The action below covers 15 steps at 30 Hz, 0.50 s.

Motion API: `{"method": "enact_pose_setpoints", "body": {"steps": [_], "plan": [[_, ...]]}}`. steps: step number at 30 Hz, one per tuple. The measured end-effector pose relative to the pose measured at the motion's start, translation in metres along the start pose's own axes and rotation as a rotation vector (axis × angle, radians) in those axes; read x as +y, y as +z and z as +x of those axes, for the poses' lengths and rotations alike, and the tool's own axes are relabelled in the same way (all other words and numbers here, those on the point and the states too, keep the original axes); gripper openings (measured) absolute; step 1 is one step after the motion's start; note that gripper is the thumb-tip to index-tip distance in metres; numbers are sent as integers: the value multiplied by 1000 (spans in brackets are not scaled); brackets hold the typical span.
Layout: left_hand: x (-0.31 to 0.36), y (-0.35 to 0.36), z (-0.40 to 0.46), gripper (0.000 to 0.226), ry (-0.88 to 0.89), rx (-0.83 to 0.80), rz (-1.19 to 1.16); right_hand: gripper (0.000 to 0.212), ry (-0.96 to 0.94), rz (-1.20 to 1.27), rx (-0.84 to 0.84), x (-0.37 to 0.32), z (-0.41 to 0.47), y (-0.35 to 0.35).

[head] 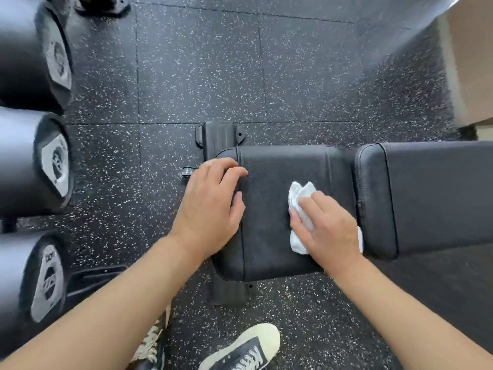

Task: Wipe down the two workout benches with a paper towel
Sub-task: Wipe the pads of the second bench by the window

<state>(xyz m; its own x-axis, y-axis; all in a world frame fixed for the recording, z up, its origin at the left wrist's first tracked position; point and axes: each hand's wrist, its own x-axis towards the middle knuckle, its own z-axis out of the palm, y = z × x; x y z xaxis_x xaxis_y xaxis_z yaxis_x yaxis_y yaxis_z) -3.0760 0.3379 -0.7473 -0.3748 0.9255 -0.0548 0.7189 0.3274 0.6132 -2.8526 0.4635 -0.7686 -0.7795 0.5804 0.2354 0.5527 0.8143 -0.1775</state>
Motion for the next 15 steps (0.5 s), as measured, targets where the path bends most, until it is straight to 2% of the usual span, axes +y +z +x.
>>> {"method": "enact_pose_setpoints", "body": {"steps": [3, 6, 9, 11, 15], "plan": [[23, 15, 26, 40, 116, -39, 83, 15, 1, 61, -40, 10, -42, -7], [45, 29, 51, 44, 173, -123, 168, 16, 30, 159, -131, 19, -72, -11], [68, 48, 72, 46, 220, -184, 224, 15, 29, 123, -147, 30, -91, -17], [84, 62, 84, 49, 229, -198, 258, 19, 81, 108, -120, 38, -99, -24], [113, 93, 105, 53, 216, -182, 278, 25, 281, 73, 51, 68, -110, -48]]}}
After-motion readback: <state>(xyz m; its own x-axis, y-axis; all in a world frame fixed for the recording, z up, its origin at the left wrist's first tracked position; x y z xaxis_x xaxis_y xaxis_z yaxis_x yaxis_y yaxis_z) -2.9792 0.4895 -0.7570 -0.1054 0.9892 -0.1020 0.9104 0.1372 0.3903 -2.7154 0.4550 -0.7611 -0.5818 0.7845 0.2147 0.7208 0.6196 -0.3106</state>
